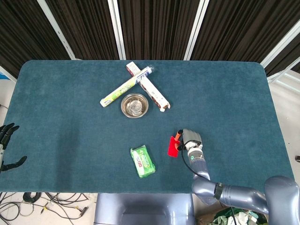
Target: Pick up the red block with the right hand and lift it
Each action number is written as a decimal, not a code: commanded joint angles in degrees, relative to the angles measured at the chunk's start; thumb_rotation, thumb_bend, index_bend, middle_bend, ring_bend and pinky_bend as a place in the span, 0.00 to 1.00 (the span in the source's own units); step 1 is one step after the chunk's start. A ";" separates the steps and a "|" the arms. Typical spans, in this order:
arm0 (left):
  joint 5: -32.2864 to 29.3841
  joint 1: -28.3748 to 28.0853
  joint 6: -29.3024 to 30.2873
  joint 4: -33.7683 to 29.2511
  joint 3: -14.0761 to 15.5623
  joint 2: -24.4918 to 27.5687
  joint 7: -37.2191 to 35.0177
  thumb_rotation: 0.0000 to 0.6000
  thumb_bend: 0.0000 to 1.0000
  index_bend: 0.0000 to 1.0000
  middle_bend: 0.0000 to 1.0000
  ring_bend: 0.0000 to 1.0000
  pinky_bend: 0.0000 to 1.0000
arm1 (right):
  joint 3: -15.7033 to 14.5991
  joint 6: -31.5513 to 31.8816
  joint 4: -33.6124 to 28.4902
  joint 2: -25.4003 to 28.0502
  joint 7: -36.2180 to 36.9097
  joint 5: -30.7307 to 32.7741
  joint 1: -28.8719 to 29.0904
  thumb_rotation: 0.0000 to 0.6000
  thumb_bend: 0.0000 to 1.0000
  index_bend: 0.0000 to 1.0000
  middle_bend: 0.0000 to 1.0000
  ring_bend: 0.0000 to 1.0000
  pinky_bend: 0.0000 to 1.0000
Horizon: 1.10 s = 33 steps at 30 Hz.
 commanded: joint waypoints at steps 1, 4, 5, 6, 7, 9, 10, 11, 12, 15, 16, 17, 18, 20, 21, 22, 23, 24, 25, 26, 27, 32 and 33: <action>-0.03 0.00 -0.02 -0.01 -0.01 0.00 -0.03 1.00 0.20 0.11 0.05 0.03 0.00 | 0.11 0.28 -0.37 0.04 0.23 -0.66 -0.26 1.00 0.32 0.50 0.99 1.00 1.00; -0.04 -0.01 -0.06 -0.02 0.00 0.01 0.04 1.00 0.20 0.11 0.06 0.03 0.00 | 0.21 0.39 -0.64 0.01 0.50 -1.25 -0.52 1.00 0.33 0.50 0.99 1.00 1.00; -0.05 -0.01 -0.08 -0.04 0.00 0.02 0.05 1.00 0.20 0.11 0.05 0.03 0.00 | 0.27 0.45 -0.68 -0.05 0.67 -1.51 -0.61 1.00 0.33 0.50 0.99 1.00 1.00; -0.06 -0.01 -0.07 -0.05 -0.01 0.01 0.07 1.00 0.20 0.11 0.05 0.03 0.00 | 0.33 0.49 -0.70 -0.10 0.86 -1.77 -0.70 1.00 0.33 0.50 0.99 1.00 1.00; -0.06 -0.01 -0.06 -0.06 -0.01 0.01 0.09 1.00 0.20 0.11 0.05 0.03 0.00 | 0.40 0.53 -0.70 -0.17 1.03 -2.03 -0.78 1.00 0.33 0.50 0.99 1.00 1.00; -0.07 0.00 -0.05 -0.05 -0.02 0.00 0.08 1.00 0.20 0.11 0.06 0.03 0.00 | 0.47 0.60 -0.62 -0.32 1.23 -2.41 -0.87 1.00 0.34 0.50 0.99 1.00 1.00; -0.08 0.00 -0.05 -0.05 -0.03 0.00 0.09 1.00 0.20 0.11 0.06 0.03 0.00 | 0.48 0.62 -0.53 -0.42 1.25 -2.56 -0.90 1.00 0.34 0.50 0.99 1.00 1.00; -0.09 0.00 -0.04 -0.05 -0.03 -0.01 0.08 1.00 0.20 0.11 0.05 0.03 0.00 | 0.49 0.63 -0.45 -0.48 1.24 -2.62 -0.91 1.00 0.34 0.50 0.99 1.00 1.00; -0.08 0.01 -0.05 -0.05 -0.02 -0.01 0.09 1.00 0.20 0.11 0.05 0.03 0.00 | 0.52 0.70 -0.26 -0.60 1.23 -2.74 -0.91 1.00 0.34 0.50 0.99 1.00 1.00; -0.10 0.01 -0.04 -0.06 -0.03 0.00 0.11 1.00 0.20 0.11 0.06 0.03 0.00 | 0.35 1.30 0.66 -1.12 0.91 -3.42 -0.80 1.00 0.34 0.50 0.99 1.00 1.00; -0.09 0.01 -0.04 -0.06 -0.03 0.00 0.13 1.00 0.20 0.11 0.06 0.03 0.00 | 0.28 1.47 0.92 -1.31 0.78 -3.56 -0.77 1.00 0.34 0.50 0.99 1.00 1.00; -0.11 0.00 -0.06 -0.06 -0.03 0.01 0.15 1.00 0.20 0.11 0.05 0.03 0.00 | 0.21 1.68 1.26 -1.55 0.57 -3.67 -0.74 1.00 0.34 0.50 0.99 1.00 1.00; -0.12 0.00 -0.08 -0.07 -0.03 0.02 0.16 1.00 0.20 0.11 0.05 0.03 0.00 | 0.18 1.80 1.44 -1.68 0.43 -3.69 -0.73 1.00 0.34 0.50 0.99 1.00 1.00; -0.13 -0.01 -0.11 -0.07 -0.03 0.02 0.21 1.00 0.20 0.11 0.05 0.03 0.00 | 0.16 1.98 1.79 -1.94 0.03 -3.59 -0.74 1.00 0.34 0.50 0.99 1.00 1.00; -0.14 -0.02 -0.11 -0.07 -0.04 0.02 0.24 1.00 0.20 0.11 0.06 0.03 0.00 | 0.19 2.06 1.94 -2.06 -0.14 -3.55 -0.74 1.00 0.34 0.50 0.99 1.00 1.00; -0.14 -0.01 -0.11 -0.07 -0.03 0.02 0.26 1.00 0.20 0.11 0.06 0.03 0.00 | 0.20 2.13 2.11 -2.14 -0.27 -3.58 -0.73 1.00 0.34 0.50 0.99 1.00 1.00; -0.15 0.00 -0.10 -0.08 -0.03 0.01 0.25 1.00 0.20 0.11 0.06 0.03 0.00 | 0.21 2.20 2.27 -2.24 -0.36 -3.65 -0.72 1.00 0.34 0.50 0.99 1.00 1.00; -0.15 0.01 -0.08 -0.07 -0.04 0.01 0.24 1.00 0.20 0.11 0.06 0.03 0.00 | 0.23 2.31 2.47 -2.35 -0.45 -3.77 -0.71 1.00 0.34 0.50 0.99 1.00 1.00; -0.14 0.01 -0.06 -0.07 -0.04 0.00 0.24 1.00 0.20 0.11 0.06 0.03 0.00 | 0.22 2.40 2.65 -2.42 -0.53 -3.86 -0.69 1.00 0.34 0.50 0.99 1.00 1.00; -0.12 0.02 -0.03 -0.07 -0.04 0.00 0.24 1.00 0.20 0.11 0.06 0.04 0.00 | 0.18 2.52 2.97 -2.58 -0.68 -3.96 -0.66 1.00 0.34 0.50 0.99 1.00 1.00; -0.13 0.03 -0.03 -0.07 -0.04 0.00 0.24 1.00 0.20 0.11 0.06 0.04 0.00 | 0.14 2.54 3.11 -2.65 -0.79 -3.95 -0.65 1.00 0.34 0.50 0.99 1.00 1.00; -0.11 0.00 -0.08 -0.06 -0.01 0.00 0.44 1.00 0.21 0.11 0.06 0.04 0.00 | 0.05 2.14 3.85 -2.98 -1.60 -3.22 -0.65 1.00 0.34 0.50 0.99 1.00 1.00; -0.11 0.00 -0.07 -0.07 -0.02 0.00 0.45 1.00 0.21 0.11 0.06 0.04 0.00 | 0.09 2.11 3.96 -3.03 -1.63 -3.21 -0.65 1.00 0.34 0.50 0.99 1.00 1.00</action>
